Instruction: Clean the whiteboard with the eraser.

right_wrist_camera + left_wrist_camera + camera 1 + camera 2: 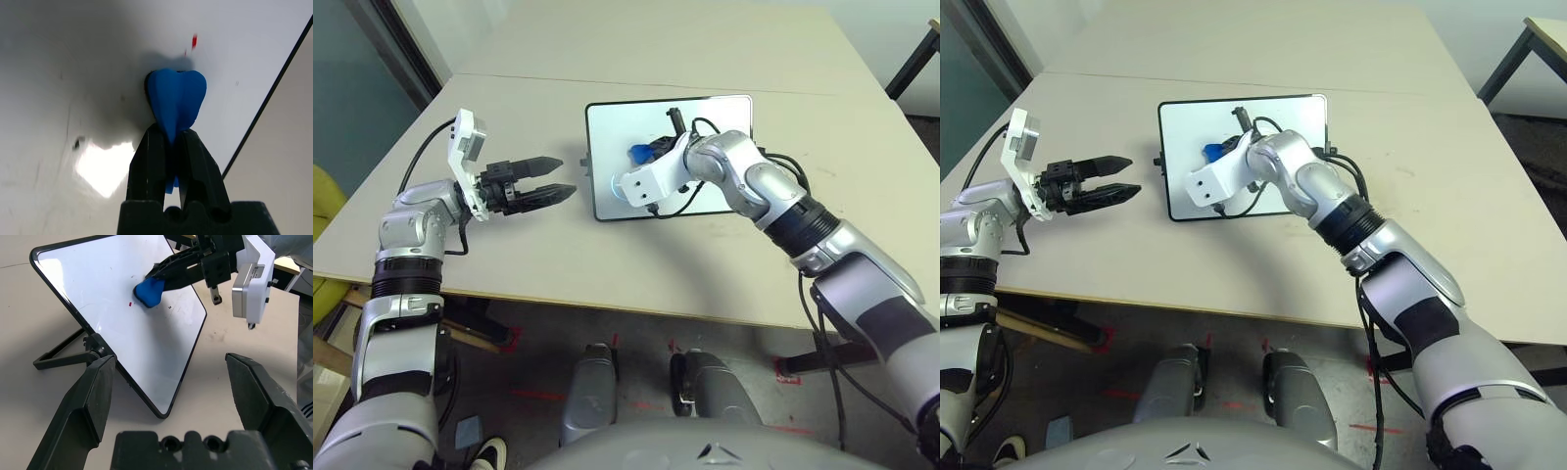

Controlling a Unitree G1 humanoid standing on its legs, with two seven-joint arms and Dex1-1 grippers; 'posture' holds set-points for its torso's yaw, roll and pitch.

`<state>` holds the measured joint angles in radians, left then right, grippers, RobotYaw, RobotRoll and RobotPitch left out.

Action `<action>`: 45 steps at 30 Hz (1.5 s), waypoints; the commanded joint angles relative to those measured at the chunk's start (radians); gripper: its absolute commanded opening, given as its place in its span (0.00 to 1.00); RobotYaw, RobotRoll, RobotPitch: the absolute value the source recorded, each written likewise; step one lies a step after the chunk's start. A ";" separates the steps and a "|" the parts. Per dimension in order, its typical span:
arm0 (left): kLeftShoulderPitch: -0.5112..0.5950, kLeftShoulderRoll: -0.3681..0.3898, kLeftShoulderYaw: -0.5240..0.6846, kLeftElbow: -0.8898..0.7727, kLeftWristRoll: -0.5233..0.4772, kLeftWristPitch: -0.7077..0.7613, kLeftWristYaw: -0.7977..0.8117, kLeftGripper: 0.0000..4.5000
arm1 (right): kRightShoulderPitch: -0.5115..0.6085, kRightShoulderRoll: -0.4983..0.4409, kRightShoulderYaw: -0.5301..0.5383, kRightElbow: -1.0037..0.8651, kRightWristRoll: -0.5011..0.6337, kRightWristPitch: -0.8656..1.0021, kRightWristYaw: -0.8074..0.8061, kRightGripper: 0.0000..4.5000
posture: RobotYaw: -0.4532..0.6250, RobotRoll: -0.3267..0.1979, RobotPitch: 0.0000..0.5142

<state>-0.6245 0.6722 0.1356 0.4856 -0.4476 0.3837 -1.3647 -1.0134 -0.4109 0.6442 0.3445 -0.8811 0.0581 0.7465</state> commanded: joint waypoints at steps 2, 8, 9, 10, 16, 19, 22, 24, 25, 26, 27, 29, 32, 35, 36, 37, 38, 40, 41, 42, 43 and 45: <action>-0.020 -0.006 -0.016 0.012 0.006 -0.009 -0.009 1.00 | 0.010 -0.027 0.003 0.036 -0.033 -0.018 -0.030 0.03 | 0.59 0.62 0.21; -0.025 -0.008 -0.017 0.014 0.007 -0.010 -0.007 1.00 | 0.000 0.014 0.012 0.059 -0.031 -0.034 -0.052 0.03 | 0.60 0.62 0.20; -0.024 -0.008 -0.016 0.013 0.006 -0.009 -0.007 1.00 | -0.001 0.025 0.013 0.061 -0.032 -0.033 -0.053 0.03 | 0.60 0.62 0.20; -0.023 -0.007 -0.015 0.012 0.006 -0.009 -0.006 1.00 | -0.005 0.041 0.016 0.067 -0.031 -0.034 -0.055 0.03 | 0.60 0.62 0.20; -0.014 -0.004 -0.011 0.006 0.004 -0.009 -0.005 1.00 | -0.031 0.106 0.019 0.101 -0.032 -0.038 -0.067 0.03 | 0.61 0.62 0.20; -0.012 -0.004 -0.009 0.005 0.003 -0.009 -0.004 1.00 | -0.043 0.123 0.022 0.114 -0.034 -0.043 -0.072 0.03 | 0.61 0.62 0.20; -0.012 -0.004 -0.008 0.005 0.003 -0.009 -0.002 1.00 | -0.049 0.132 0.025 0.119 -0.036 -0.049 -0.073 0.03 | 0.61 0.62 0.20; -0.012 -0.005 -0.008 0.004 0.003 -0.009 0.000 1.00 | -0.047 0.134 0.028 0.119 -0.039 -0.055 -0.072 0.03 | 0.61 0.62 0.20; -0.012 -0.006 -0.007 0.004 0.002 -0.009 0.001 1.00 | -0.044 0.137 0.029 0.118 -0.039 -0.056 -0.070 0.03 | 0.61 0.62 0.20; -0.012 -0.006 -0.007 0.003 0.002 -0.009 0.001 1.00 | -0.040 0.138 0.029 0.115 -0.039 -0.057 -0.068 0.03 | 0.61 0.62 0.20; -0.011 -0.007 -0.007 0.003 0.002 -0.009 0.001 1.00 | -0.036 0.138 0.030 0.111 -0.041 -0.057 -0.065 0.03 | 0.61 0.62 0.20; -0.011 -0.008 -0.007 0.002 0.001 -0.009 0.002 1.00 | -0.027 0.138 0.032 0.104 -0.041 -0.056 -0.059 0.03 | 0.61 0.62 0.19; -0.011 -0.009 -0.007 0.002 0.001 -0.009 0.002 1.00 | -0.017 0.134 0.036 0.099 -0.045 -0.056 -0.052 0.03 | 0.61 0.62 0.19; -0.011 -0.010 -0.007 0.002 0.001 -0.010 0.002 1.00 | -0.002 0.120 0.038 0.098 -0.052 -0.061 -0.047 0.03 | 0.61 0.62 0.19; -0.011 -0.010 -0.007 0.002 0.001 -0.011 0.002 1.00 | 0.003 0.115 0.037 0.095 -0.052 -0.062 -0.043 0.03 | 0.61 0.62 0.19; -0.010 -0.010 -0.007 0.002 0.001 -0.011 0.002 1.00 | 0.009 0.108 0.035 0.091 -0.051 -0.063 -0.038 0.03 | 0.61 0.62 0.19; -0.010 -0.010 -0.007 0.002 0.002 -0.011 0.002 1.00 | 0.013 0.103 0.034 0.088 -0.050 -0.064 -0.034 0.03 | 0.61 0.62 0.19; -0.009 -0.010 -0.007 0.000 0.002 -0.011 0.001 1.00 | 0.021 0.089 0.033 0.080 -0.051 -0.069 -0.028 0.03 | 0.60 0.62 0.19; -0.010 -0.009 -0.007 0.001 0.002 -0.011 0.000 1.00 | 0.026 0.081 0.032 0.075 -0.052 -0.070 -0.025 0.03 | 0.60 0.62 0.19; -0.011 -0.009 -0.007 0.003 0.002 -0.012 0.000 1.00 | 0.030 0.075 0.030 0.070 -0.051 -0.071 -0.023 0.03 | 0.60 0.62 0.19; -0.012 -0.009 -0.007 0.004 0.002 -0.012 0.000 1.00 | 0.034 0.071 0.029 0.067 -0.051 -0.072 -0.021 0.03 | 0.60 0.62 0.19; -0.014 -0.010 -0.008 0.006 0.003 -0.013 -0.001 1.00 | 0.047 0.057 0.023 0.058 -0.046 -0.070 -0.011 0.03 | 0.60 0.62 0.18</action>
<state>-0.6462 0.6652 0.1352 0.4892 -0.4473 0.3776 -1.3640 -1.0007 -0.3320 0.6554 0.3816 -0.9261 -0.0157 0.7009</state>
